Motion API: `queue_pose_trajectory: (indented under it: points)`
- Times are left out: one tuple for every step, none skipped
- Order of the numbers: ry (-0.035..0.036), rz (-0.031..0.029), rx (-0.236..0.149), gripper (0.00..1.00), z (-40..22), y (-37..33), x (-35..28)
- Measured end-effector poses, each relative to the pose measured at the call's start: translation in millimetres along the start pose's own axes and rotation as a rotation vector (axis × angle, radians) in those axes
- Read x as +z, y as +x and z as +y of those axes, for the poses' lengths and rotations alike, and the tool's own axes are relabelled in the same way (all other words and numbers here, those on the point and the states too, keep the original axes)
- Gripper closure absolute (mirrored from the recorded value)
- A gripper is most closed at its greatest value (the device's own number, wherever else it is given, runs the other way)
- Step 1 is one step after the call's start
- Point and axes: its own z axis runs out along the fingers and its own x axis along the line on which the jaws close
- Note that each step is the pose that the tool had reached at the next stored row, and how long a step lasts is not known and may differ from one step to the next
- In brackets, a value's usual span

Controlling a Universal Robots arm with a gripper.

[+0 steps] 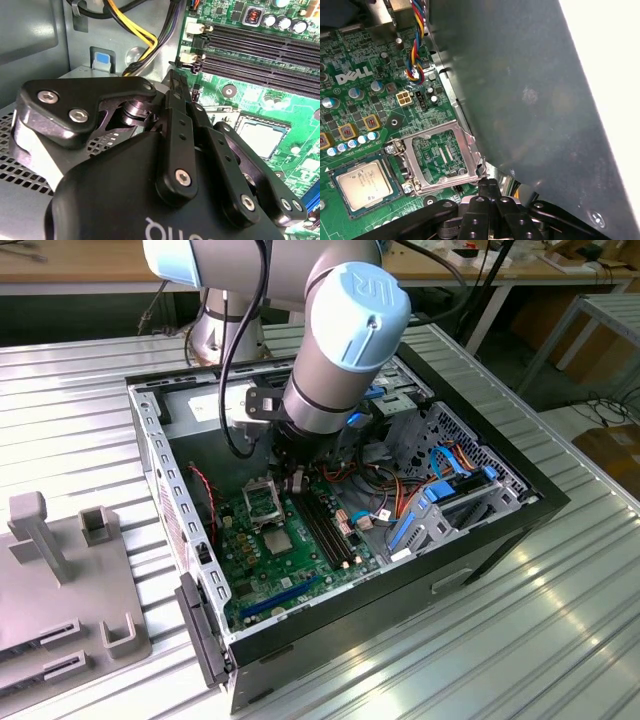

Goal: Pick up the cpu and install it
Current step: 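Close the cpu cover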

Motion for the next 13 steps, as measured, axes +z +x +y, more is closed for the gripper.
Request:
queue_pose_trajectory:
  points:
    - [-0.002, 0.0032, 0.001, 0.89, 0.0, 0.0, 0.0]
    - [-0.005, 0.0072, 0.001, 0.89, -0.1, 0.0, -0.2]
    - [-0.0077, 0.0098, 0.002, 0.89, -0.1, 0.0, -0.3]
    - [-0.0104, 0.0123, 0.003, 0.89, 0.0, -0.1, -0.5]
    - [-0.0127, 0.0145, 0.004, 0.89, 0.0, -0.1, -0.8]
    - [-0.0158, 0.0163, 0.005, 0.89, 0.1, -0.2, -1.4]
    - [-0.017, 0.017, 0.005, 0.89, 0.1, -0.3, -1.7]
    - [-0.0182, 0.0175, 0.005, 0.89, 0.1, -0.4, -2.3]
    - [-0.0192, 0.0179, 0.006, 0.89, 0.2, -0.6, -3.2]
    - [-0.0196, 0.018, 0.006, 0.89, 0.3, -0.8, -4.2]
    - [-0.02, 0.0181, 0.006, 0.89, 0.4, -1.2, -5.8]
    - [-0.0202, 0.0182, 0.006, 0.89, 0.5, -1.5, -7.3]
    - [-0.0201, 0.0191, 0.006, 0.89, 1.1, -3.4, -15.5]
